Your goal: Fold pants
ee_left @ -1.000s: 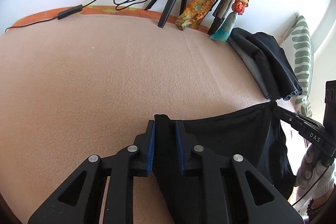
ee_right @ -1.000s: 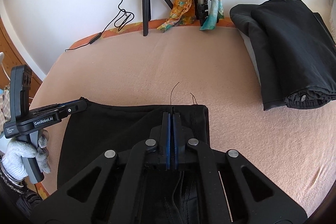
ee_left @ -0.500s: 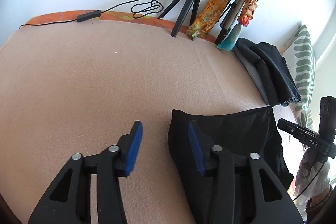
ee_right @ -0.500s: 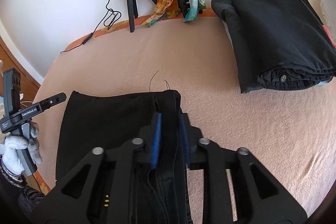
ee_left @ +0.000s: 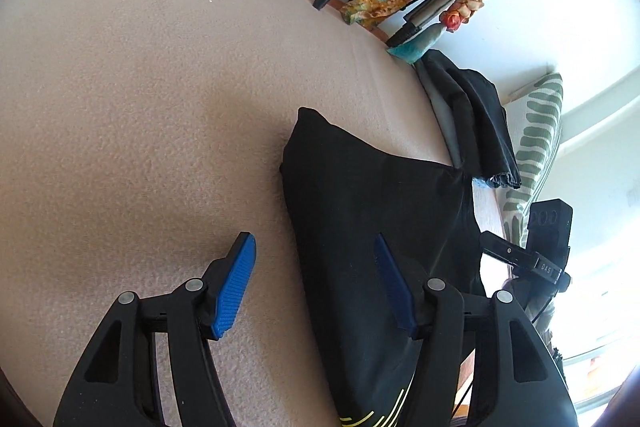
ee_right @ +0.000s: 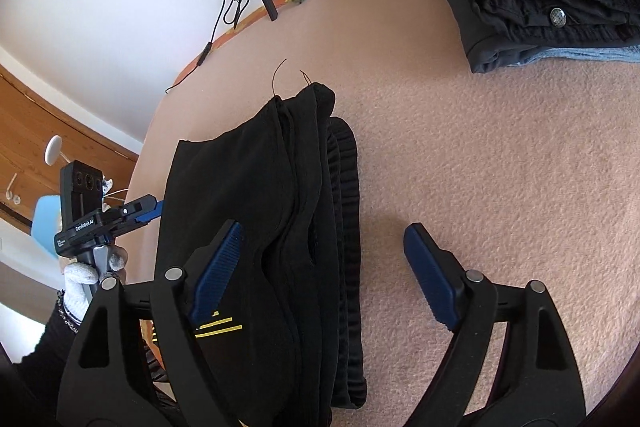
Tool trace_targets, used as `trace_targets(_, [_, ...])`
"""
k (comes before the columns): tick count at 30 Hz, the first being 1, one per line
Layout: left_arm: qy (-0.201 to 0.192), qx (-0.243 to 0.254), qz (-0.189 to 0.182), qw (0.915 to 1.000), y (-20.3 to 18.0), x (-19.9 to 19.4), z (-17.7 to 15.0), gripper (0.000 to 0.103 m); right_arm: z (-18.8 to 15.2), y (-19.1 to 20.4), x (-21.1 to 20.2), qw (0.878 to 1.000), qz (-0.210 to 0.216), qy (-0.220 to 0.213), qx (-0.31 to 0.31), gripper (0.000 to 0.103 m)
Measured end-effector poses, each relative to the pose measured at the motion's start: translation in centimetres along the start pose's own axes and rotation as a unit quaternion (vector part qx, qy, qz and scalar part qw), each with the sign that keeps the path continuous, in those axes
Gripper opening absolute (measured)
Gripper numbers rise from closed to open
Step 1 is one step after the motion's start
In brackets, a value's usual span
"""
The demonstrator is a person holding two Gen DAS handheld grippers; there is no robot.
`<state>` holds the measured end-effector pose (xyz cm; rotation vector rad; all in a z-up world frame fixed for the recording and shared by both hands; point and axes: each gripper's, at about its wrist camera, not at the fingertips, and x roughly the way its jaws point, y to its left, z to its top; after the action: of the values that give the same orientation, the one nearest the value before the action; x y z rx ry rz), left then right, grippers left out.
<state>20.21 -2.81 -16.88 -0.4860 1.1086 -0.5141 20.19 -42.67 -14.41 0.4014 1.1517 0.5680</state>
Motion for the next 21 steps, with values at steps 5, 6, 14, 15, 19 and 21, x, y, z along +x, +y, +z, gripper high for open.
trace_targets(5, [0.002,0.011,-0.012,0.9999,-0.5,0.8,0.0,0.061,0.5,0.1,0.8,0.999,0.040,-0.006,-0.015,0.087])
trace_targets(6, [0.001,0.017,-0.012,0.9998,-0.7,0.9,0.0,0.061,0.7,0.2,1.1,0.998,0.054,-0.003,-0.016,0.087])
trace_targets(14, [-0.003,0.034,-0.033,0.9989,-1.5,2.1,0.4,0.058,1.8,1.8,3.2,0.995,0.091,0.000,-0.031,0.059])
trace_targets(15, [-0.004,0.030,-0.035,0.9989,-1.5,2.1,0.5,0.058,1.8,1.9,3.6,0.996,0.086,0.009,-0.030,0.038])
trace_targets(19, [-0.004,0.016,-0.025,0.9996,-0.9,2.5,0.7,0.020,1.6,1.9,3.5,0.996,0.086,0.008,-0.027,0.034])
trace_targets(21, [-0.006,0.005,-0.030,0.9995,-0.4,2.6,0.7,0.016,1.5,2.2,3.3,0.996,0.080,0.004,-0.030,0.033])
